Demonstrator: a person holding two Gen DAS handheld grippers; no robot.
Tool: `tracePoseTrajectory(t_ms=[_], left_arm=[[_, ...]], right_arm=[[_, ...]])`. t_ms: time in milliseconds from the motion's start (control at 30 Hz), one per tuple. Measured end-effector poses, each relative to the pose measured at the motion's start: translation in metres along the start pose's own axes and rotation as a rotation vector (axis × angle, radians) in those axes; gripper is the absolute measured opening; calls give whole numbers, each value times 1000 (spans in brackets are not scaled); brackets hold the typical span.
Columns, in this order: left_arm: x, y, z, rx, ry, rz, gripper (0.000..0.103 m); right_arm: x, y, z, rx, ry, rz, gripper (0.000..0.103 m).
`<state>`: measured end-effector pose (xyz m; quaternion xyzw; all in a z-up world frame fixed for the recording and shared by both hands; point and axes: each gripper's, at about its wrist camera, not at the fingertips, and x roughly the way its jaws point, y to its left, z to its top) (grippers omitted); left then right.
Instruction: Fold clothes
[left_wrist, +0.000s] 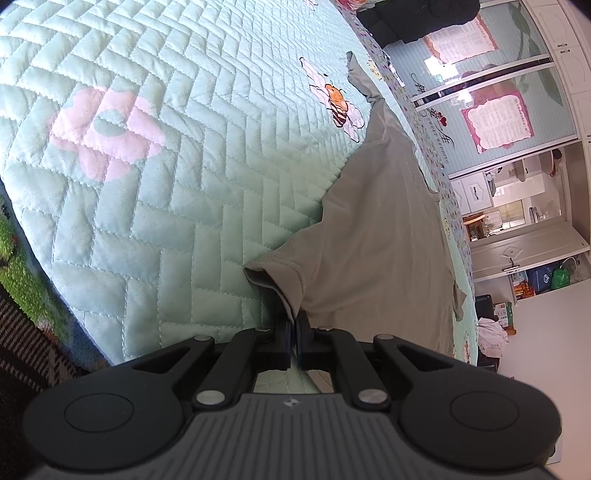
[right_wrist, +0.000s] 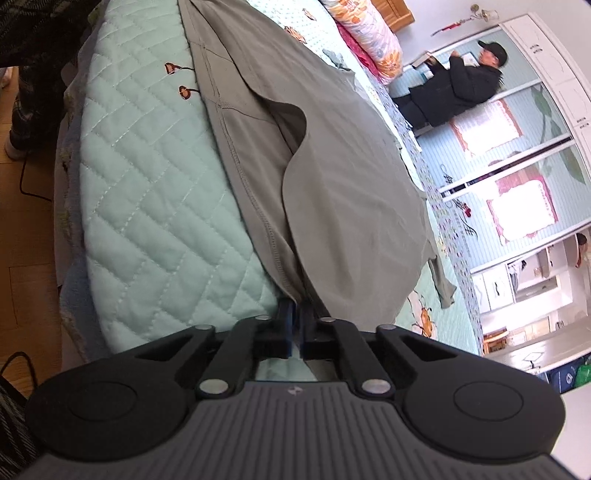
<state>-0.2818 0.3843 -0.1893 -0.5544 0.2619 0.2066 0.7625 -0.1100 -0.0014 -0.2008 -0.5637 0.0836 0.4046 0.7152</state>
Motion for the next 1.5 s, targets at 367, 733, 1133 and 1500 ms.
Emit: tracePoseTrajectory(t_ms=[367,733,1133,1500], left_arm=[[0,1,0,-9,3,-1,3],[-1,-2,4,-4,27,10,3],[1,-3,6,3,35,7,3],[1,3,5,-14,33,-11,3]], right_arm=[[1,-5,-5,-178,-29,75,2],[7,-91,-6,147,59,486,0],[-10,-80,-20,181,44,466,0],[-26,-39,-14,6,-40,259,22]])
